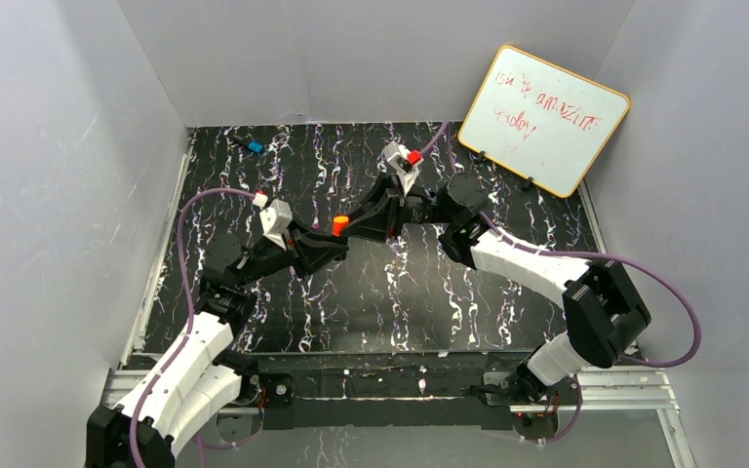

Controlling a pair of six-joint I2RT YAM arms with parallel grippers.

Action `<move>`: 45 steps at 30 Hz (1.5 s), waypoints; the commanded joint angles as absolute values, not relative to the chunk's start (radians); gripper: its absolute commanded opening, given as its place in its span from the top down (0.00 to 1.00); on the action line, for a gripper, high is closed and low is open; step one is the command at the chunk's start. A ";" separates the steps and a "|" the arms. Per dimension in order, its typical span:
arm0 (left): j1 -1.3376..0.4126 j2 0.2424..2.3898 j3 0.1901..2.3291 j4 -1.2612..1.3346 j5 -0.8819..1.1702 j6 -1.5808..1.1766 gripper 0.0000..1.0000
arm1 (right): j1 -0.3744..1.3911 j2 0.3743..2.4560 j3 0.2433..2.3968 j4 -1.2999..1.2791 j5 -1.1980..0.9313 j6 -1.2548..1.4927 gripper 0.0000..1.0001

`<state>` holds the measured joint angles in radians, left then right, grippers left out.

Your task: Insert the pens into the pen caps

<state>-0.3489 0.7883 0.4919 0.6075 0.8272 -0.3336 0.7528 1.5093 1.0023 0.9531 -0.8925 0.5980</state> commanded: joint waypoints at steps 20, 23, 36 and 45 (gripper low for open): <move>-0.339 0.806 0.577 0.500 0.733 -0.250 1.00 | 0.761 1.443 1.097 0.917 -0.988 0.592 0.99; -0.339 0.818 0.638 0.475 0.711 -0.205 1.00 | 0.761 1.445 1.067 0.880 -0.999 0.575 0.99; -0.338 0.919 0.842 0.579 0.720 -0.210 1.00 | 0.767 1.463 0.897 0.762 -0.999 0.499 0.99; -0.339 0.932 0.976 0.509 0.878 -0.200 1.00 | 0.779 1.523 0.809 0.792 -1.035 0.503 0.99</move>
